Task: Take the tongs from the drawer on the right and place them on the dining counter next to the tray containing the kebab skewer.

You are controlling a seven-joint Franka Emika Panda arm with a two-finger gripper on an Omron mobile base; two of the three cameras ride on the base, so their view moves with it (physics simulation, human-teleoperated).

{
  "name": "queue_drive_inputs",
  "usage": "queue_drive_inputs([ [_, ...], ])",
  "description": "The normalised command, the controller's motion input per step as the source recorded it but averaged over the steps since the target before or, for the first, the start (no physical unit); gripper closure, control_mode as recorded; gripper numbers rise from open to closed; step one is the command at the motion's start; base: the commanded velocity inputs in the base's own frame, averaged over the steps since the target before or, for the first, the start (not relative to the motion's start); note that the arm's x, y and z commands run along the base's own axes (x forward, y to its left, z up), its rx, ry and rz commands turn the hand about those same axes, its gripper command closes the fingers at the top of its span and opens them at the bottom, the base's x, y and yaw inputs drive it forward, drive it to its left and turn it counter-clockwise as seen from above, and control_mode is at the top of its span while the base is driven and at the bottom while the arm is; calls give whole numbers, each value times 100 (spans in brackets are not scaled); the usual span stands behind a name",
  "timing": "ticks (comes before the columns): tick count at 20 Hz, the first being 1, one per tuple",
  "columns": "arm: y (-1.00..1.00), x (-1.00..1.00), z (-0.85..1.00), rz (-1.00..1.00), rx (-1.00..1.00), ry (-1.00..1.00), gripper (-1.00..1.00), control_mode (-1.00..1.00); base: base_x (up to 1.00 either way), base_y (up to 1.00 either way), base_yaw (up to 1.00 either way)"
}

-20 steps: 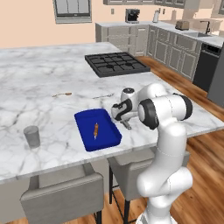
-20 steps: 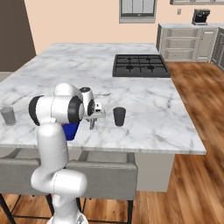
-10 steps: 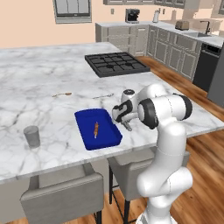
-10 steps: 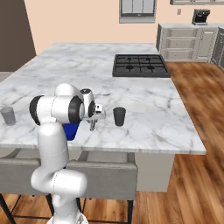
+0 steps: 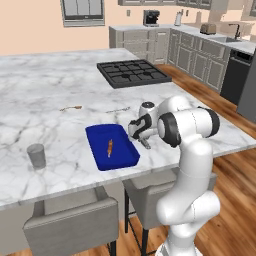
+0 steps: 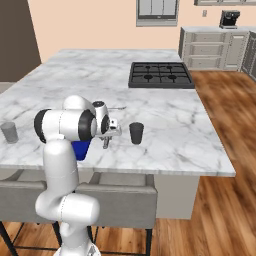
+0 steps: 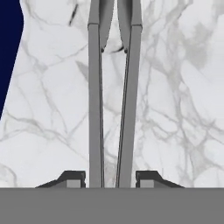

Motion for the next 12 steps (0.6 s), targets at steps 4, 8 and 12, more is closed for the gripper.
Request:
queue_drive_inputs([
  [4,0,-2,5,0,0,-8,-100,-100,0,0,0],
  [8,0,-6,41,0,0,-16,-100,-100,0,0,0],
  [12,0,-28,79,0,3,-23,-100,-100,0,0,0],
])
